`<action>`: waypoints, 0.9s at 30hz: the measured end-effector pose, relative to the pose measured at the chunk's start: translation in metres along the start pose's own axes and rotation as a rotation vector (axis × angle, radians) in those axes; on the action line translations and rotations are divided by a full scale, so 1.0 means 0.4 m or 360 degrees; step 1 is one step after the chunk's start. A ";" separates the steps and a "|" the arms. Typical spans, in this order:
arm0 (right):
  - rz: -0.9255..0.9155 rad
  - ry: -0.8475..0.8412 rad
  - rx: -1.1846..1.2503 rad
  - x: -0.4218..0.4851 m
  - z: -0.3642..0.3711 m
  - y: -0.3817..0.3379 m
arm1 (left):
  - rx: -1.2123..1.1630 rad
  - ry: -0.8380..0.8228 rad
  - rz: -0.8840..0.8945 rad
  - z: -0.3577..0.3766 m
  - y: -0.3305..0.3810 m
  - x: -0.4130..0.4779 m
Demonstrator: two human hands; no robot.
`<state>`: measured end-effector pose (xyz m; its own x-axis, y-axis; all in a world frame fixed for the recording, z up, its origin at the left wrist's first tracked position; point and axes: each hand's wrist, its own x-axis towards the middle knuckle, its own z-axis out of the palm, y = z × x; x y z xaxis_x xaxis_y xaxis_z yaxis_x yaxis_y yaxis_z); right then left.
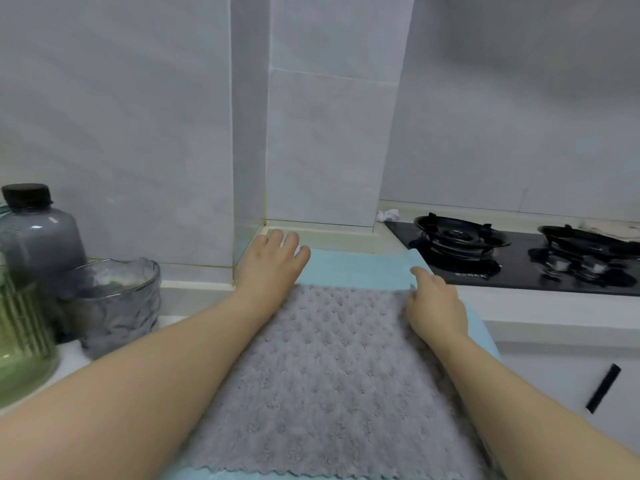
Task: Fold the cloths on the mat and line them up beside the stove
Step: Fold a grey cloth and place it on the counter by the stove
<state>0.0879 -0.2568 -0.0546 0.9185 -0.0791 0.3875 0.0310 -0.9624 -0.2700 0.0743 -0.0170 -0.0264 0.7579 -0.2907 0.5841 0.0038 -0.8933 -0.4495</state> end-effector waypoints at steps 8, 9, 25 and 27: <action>-0.0513 -0.0163 0.0067 -0.177 -0.074 -0.010 | -0.1243 -0.0521 -0.0100 -0.123 0.053 -0.151; -0.0532 -0.0236 0.0079 -0.206 -0.081 -0.004 | -0.1374 -0.0603 -0.0071 -0.133 0.055 -0.190; -0.0564 -0.0441 0.0245 -0.470 -0.217 0.115 | -0.0937 -0.0647 0.0287 -0.277 -0.014 -0.443; -0.0546 -0.0342 0.0091 -0.470 -0.210 0.115 | -0.0596 -0.0622 0.0330 -0.276 -0.007 -0.445</action>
<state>-0.1164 -0.3080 -0.0660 0.9123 0.3057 0.2725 0.3661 -0.9070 -0.2082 -0.1326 -0.0006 -0.0546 0.9031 -0.3878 0.1845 -0.3475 -0.9123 -0.2166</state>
